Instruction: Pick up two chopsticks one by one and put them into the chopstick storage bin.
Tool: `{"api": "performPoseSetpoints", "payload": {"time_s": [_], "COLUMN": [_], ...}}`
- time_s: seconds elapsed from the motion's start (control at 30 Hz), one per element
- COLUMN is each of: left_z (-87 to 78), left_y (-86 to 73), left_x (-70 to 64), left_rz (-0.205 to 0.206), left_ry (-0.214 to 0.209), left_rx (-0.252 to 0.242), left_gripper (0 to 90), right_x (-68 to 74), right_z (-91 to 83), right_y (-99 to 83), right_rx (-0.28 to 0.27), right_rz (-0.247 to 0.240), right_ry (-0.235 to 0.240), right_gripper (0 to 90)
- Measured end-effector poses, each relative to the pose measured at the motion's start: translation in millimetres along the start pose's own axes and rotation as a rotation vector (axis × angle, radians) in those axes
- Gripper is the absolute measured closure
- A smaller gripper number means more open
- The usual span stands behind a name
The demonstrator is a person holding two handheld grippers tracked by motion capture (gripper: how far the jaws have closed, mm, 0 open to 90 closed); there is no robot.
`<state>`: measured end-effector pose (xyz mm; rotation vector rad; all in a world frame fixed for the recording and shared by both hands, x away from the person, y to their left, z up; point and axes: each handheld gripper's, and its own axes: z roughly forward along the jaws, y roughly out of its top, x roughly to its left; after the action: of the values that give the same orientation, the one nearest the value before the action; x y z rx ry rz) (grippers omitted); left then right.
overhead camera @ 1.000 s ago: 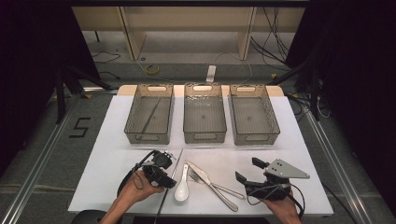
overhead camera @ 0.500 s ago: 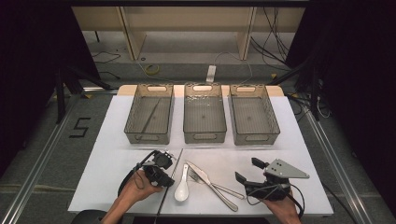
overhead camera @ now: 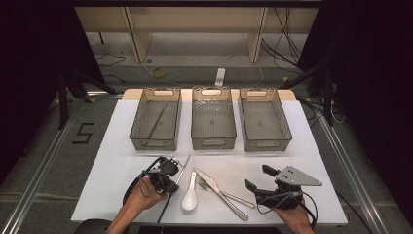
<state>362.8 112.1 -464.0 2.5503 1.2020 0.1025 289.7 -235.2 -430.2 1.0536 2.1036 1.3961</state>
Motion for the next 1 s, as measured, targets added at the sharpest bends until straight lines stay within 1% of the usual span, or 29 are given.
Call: {"api": "performPoseSetpoints", "payload": {"time_s": [0.03,0.07,0.17,0.23,0.43,0.53,0.6,0.63,0.77,1.0], "left_z": [0.3,0.2,-0.1,0.1,-0.5,-0.4,-0.8,-1.1,-1.3,-0.4], "left_y": [-0.3,-0.3,-0.2,-0.1,0.5,-0.1,-0.4,-0.5,-0.7,-0.4], "left_x": [0.0,0.2,-0.5,-0.1,1.4,4.0,4.6,4.8,7.8,5.7], "left_rz": [-0.013,-0.014,-0.005,-0.015,-0.015,-0.032,-0.033,-0.028,-0.035,-0.031], "left_ry": [-0.005,-0.006,0.002,-0.001,-0.003,-0.017,-0.005,0.008,0.004,0.016], "left_rx": [-0.005,-0.006,-0.001,-0.005,0.002,-0.005,-0.007,-0.004,-0.004,-0.003], "left_gripper": [76.9,77.1,77.5,77.9,79.0,79.8,80.9,81.5,82.7,81.4], "right_x": [0.0,-0.1,0.0,0.1,-0.6,-0.1,0.2,0.1,0.3,0.3], "right_z": [0.0,-0.1,-0.1,-0.2,-0.1,0.0,0.0,-0.1,-0.3,0.4], "right_y": [0.0,0.0,0.1,0.1,0.1,0.2,0.3,0.3,0.3,0.3], "right_rx": [-0.001,0.0,0.0,-0.003,-0.002,-0.001,-0.002,-0.002,0.001,0.004], "right_rz": [0.0,-0.001,-0.001,-0.002,0.001,-0.002,-0.002,-0.003,-0.006,-0.009], "right_ry": [0.0,-0.001,0.0,0.002,0.002,0.001,0.002,0.002,0.001,0.002], "right_gripper": [22.4,22.4,22.5,22.6,22.6,22.6,22.7,22.7,22.7,22.7]}}
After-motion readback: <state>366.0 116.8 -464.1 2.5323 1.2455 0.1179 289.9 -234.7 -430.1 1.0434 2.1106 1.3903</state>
